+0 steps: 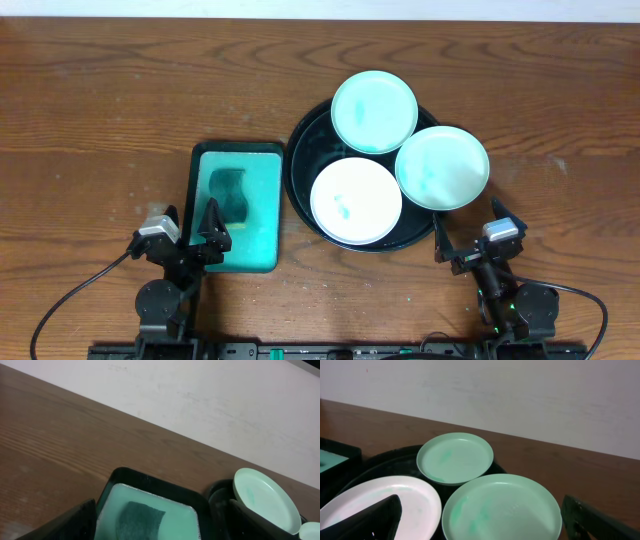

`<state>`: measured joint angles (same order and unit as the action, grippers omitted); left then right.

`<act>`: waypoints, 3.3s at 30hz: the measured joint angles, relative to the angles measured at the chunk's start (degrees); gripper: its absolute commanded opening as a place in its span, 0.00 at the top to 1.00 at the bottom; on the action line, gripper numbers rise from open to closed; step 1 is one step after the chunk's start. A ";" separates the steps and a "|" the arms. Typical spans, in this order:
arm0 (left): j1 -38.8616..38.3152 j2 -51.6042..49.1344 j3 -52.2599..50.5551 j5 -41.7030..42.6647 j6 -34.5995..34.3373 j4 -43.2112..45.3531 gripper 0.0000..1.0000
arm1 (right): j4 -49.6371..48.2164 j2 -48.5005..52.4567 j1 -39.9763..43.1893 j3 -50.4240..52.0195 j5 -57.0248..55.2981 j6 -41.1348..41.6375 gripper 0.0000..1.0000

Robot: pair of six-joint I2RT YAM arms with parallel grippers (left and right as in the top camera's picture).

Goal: Clean dirty plates on tray and stack at the side

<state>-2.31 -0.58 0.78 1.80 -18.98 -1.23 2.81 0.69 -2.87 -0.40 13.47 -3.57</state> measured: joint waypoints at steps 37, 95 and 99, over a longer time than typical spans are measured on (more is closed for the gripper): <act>0.00 0.00 0.00 0.00 0.00 0.00 0.19 | 0.00 0.00 0.00 0.00 0.00 0.00 0.01; -0.04 -59.23 59.17 11.87 0.83 -48.04 0.19 | 40.11 69.35 -0.17 -59.87 23.28 13.42 0.22; -0.04 -59.23 59.17 13.53 0.83 -48.68 0.19 | 47.74 75.67 -3.65 -59.45 17.09 13.60 0.40</act>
<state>-2.35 -59.81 59.94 15.33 -18.15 -49.91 50.54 76.36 -6.52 -59.86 30.57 10.02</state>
